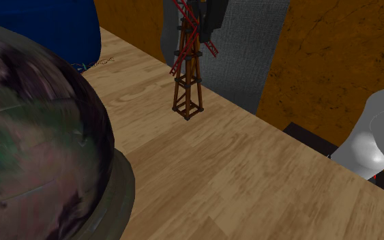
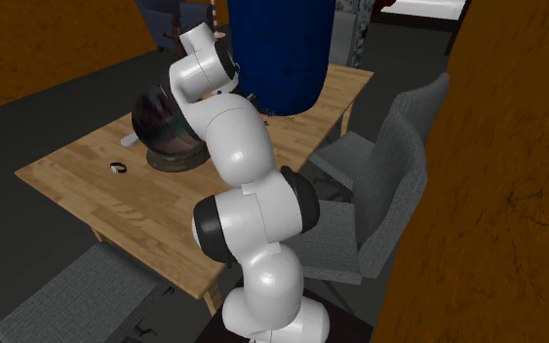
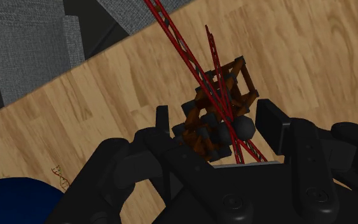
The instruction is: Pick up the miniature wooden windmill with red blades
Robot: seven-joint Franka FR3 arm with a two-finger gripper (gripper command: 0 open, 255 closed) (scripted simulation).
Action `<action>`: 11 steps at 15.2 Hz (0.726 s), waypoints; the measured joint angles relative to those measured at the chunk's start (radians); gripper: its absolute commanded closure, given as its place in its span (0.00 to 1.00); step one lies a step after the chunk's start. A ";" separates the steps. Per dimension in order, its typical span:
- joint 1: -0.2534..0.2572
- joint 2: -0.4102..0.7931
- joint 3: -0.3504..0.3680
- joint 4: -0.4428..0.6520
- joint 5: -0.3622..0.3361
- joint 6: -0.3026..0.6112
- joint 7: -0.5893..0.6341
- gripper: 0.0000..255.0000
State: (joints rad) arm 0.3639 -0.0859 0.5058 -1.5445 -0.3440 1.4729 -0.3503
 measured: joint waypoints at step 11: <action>0.002 0.012 0.004 0.040 -0.007 -0.030 -0.005 1.00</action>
State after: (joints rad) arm 0.3656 -0.0738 0.5098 -1.5044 -0.3508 1.4430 -0.3557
